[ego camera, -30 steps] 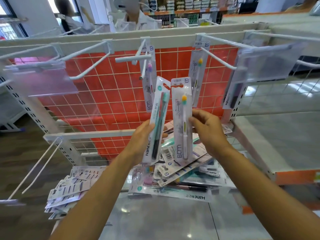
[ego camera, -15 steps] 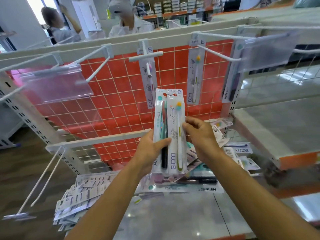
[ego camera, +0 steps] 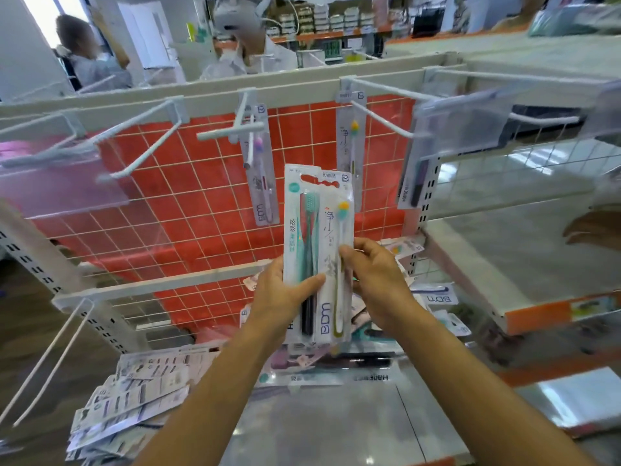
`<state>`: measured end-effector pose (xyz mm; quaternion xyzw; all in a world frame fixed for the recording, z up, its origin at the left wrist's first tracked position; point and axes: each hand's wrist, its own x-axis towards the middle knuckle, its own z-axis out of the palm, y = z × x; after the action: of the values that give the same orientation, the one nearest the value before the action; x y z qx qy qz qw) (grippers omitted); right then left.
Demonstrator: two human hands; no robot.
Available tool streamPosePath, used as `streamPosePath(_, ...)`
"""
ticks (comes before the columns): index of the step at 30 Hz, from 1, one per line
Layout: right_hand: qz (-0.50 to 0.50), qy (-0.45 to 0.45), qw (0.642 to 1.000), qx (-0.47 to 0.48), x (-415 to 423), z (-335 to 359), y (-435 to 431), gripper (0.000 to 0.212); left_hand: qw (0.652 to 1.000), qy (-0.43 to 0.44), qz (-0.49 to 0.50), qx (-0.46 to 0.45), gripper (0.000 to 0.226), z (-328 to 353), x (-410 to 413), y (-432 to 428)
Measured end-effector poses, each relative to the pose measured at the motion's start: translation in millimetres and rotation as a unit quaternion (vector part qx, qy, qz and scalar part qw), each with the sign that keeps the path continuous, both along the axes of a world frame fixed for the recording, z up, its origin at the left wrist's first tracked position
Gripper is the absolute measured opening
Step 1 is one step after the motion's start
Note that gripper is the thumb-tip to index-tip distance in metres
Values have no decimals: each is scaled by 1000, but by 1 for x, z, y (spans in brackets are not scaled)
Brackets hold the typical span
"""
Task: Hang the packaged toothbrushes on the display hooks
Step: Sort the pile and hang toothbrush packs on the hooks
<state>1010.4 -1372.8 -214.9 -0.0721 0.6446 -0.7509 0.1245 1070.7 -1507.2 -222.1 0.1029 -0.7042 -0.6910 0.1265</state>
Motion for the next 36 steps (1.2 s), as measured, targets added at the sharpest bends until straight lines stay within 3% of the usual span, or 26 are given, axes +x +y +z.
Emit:
streamPosePath(7, -12, 67, 996, -55, -4, 14, 23, 5, 999, 29, 12, 27, 28, 12, -12, 29)
streamPosePath(19, 8, 216, 975, -55, 14, 27, 57, 5, 992, 113, 45, 35, 36, 16, -10, 51)
streamPosePath(32, -9, 259, 961, -97, 19, 36, 70, 15, 989, 136, 50, 29, 26, 25, -6, 64)
streamPosePath(36, -18, 254, 962, -101, 14, 36, 69, 12, 990, 117, 77, 14, 34, 23, -8, 63)
